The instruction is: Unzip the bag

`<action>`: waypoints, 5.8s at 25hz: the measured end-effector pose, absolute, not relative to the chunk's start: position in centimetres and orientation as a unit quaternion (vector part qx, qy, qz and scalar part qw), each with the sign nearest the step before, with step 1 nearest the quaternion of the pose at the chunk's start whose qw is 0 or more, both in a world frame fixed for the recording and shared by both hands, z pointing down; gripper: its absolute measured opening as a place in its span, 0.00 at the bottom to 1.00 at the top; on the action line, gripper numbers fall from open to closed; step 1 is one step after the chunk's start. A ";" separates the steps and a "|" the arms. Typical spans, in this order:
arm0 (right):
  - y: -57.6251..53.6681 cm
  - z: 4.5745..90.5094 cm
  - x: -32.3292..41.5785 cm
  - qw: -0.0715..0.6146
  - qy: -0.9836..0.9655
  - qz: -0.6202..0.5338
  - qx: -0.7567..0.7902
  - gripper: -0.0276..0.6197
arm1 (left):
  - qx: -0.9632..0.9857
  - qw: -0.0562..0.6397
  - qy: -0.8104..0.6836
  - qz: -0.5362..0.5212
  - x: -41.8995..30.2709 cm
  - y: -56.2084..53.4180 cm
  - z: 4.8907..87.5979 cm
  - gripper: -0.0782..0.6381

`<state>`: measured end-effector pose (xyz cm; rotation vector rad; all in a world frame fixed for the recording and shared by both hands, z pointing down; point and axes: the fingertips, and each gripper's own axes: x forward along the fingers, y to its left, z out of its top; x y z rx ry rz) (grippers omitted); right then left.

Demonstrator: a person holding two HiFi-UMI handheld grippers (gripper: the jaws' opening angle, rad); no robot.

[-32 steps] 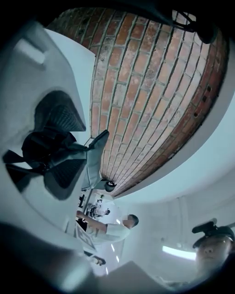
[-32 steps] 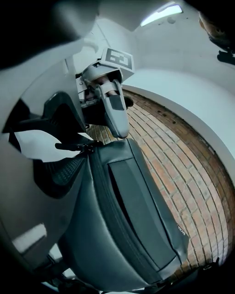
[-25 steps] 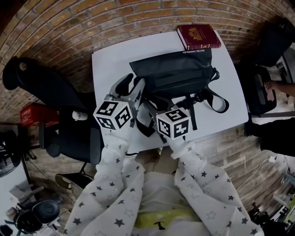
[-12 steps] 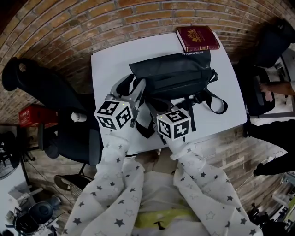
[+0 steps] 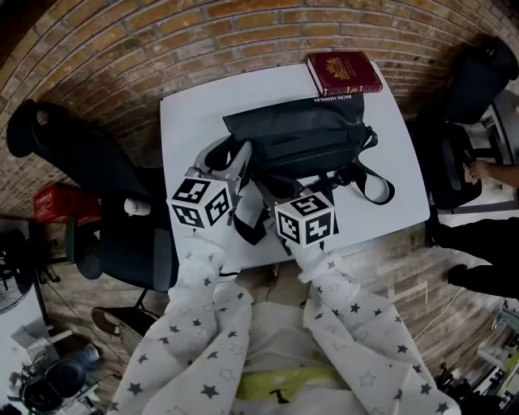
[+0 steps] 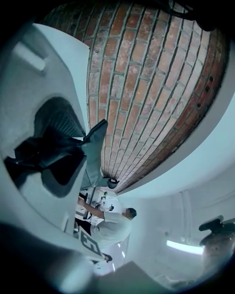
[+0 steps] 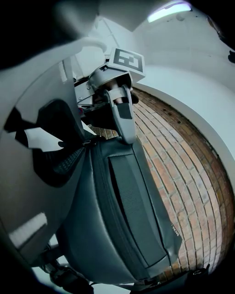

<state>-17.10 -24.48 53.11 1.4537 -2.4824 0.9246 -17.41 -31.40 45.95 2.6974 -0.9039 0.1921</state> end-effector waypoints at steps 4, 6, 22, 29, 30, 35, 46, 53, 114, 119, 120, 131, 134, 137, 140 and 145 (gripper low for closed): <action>-24.2 52.9 -16.5 0.069 -0.824 0.302 0.474 0.10 | 0.933 0.134 -0.325 0.074 -17.3 -31.1 45.9 0.27; -24.1 52.8 -16.2 0.074 -0.826 0.300 0.472 0.10 | 0.931 0.134 -0.330 0.073 -17.3 -31.1 45.9 0.27; -24.4 52.8 -13.1 0.089 -0.827 0.294 0.471 0.10 | 0.922 0.131 -0.355 0.081 -17.4 -31.1 46.0 0.26; -24.3 52.7 -12.5 0.094 -0.830 0.290 0.467 0.10 | 0.918 0.133 -0.365 0.079 -17.5 -31.1 46.0 0.26; -24.3 52.7 -12.2 0.094 -0.829 0.290 0.469 0.10 | 0.917 0.134 -0.367 0.079 -17.5 -31.1 46.1 0.26; -24.4 52.6 -11.0 0.094 -0.826 0.291 0.473 0.10 | 0.913 0.136 -0.378 0.078 -17.6 -31.1 46.0 0.26; -24.2 52.6 -7.8 0.093 -0.814 0.292 0.494 0.10 | 0.903 0.140 -0.399 0.081 -17.7 -31.0 46.0 0.26; -24.2 52.0 -4.5 0.092 -0.807 0.300 0.500 0.10 | 0.893 0.148 -0.416 0.088 -16.4 -31.2 45.4 0.26; -23.8 52.7 5.2 0.088 -0.755 0.284 0.585 0.10 | 0.856 0.133 -0.494 0.067 -18.3 -31.5 46.6 0.26; -23.9 52.7 6.3 0.084 -0.743 0.289 0.598 0.10 | 0.855 0.134 -0.497 0.066 -18.4 -31.5 46.6 0.26; -23.9 52.7 6.4 0.084 -0.742 0.289 0.599 0.10 | 0.855 0.134 -0.497 0.066 -18.4 -31.5 46.6 0.26; -23.6 52.9 9.0 0.075 -0.720 0.294 0.624 0.11 | 0.854 0.132 -0.499 0.068 -18.3 -31.4 46.8 0.26; -23.5 53.0 9.2 0.077 -0.716 0.294 0.629 0.10 | 0.855 0.132 -0.498 0.069 -18.2 -31.4 46.7 0.26; -23.5 53.1 9.7 0.075 -0.710 0.298 0.633 0.10 | 0.855 0.132 -0.498 0.068 -18.2 -31.4 46.6 0.26; -23.6 53.2 9.5 0.073 -0.716 0.298 0.627 0.11 | 0.855 0.138 -0.496 0.066 -18.2 -31.5 46.6 0.27; -23.6 53.3 9.1 0.072 -0.734 0.287 0.611 0.17 | 0.861 0.151 -0.483 0.053 -18.1 -31.1 46.4 0.30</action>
